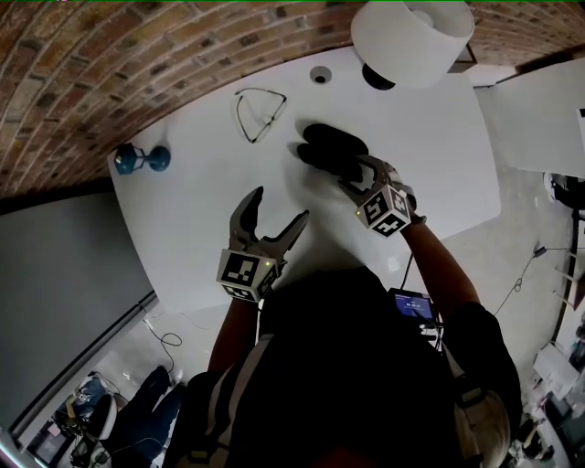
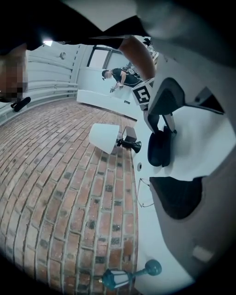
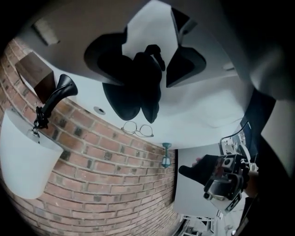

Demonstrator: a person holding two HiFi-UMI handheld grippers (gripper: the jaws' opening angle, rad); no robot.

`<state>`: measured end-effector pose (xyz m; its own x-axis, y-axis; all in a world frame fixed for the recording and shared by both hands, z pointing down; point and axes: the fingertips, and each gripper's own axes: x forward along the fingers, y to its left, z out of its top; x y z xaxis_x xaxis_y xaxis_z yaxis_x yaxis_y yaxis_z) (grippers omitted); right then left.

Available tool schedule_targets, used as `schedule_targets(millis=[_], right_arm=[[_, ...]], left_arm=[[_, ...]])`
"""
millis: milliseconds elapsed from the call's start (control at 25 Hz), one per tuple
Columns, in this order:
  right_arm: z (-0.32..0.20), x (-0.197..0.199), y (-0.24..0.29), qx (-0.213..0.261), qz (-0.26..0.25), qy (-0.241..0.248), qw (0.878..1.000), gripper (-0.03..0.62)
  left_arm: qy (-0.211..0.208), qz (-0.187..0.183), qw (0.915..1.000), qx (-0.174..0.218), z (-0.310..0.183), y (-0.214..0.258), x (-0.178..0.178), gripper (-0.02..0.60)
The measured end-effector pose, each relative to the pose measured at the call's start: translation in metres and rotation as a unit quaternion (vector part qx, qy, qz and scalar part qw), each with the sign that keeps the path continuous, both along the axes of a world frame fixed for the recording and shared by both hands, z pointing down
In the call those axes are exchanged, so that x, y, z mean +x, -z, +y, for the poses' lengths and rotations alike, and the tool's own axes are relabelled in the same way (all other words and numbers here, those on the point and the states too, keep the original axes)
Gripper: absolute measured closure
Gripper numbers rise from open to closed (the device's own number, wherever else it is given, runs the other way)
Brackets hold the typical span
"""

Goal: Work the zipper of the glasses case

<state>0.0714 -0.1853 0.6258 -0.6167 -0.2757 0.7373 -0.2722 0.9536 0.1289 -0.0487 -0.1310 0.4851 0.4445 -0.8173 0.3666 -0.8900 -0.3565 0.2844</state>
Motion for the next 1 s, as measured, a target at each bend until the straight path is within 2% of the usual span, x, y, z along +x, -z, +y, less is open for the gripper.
schedule_targets(millis=[240,480,560,800,1000], right_arm=[[0.005,0.000,-0.006,-0.001,0.016,0.020,1.000,0.424],[0.012,-0.007,-0.004,-0.003,0.018,0.032,0.999,0.503],[0.016,-0.010,-0.003,-0.011,0.016,0.033,0.999,0.511],[0.036,-0.024,0.009,-0.070,-0.029,0.012,0.997,0.525],[0.058,-0.039,0.025,-0.138,-0.078,-0.009,0.987,0.530]], left_arm=[[0.010,0.000,0.9999,-0.004,0.004,-0.003,-0.004,0.160],[0.012,0.001,0.9999,-0.010,0.010,-0.007,-0.007,0.166],[0.013,0.002,0.9999,-0.011,0.012,-0.008,-0.009,0.167],[0.013,0.007,0.9998,-0.012,0.019,-0.012,-0.014,0.170],[0.013,0.009,0.9998,-0.016,0.025,-0.017,-0.020,0.170]])
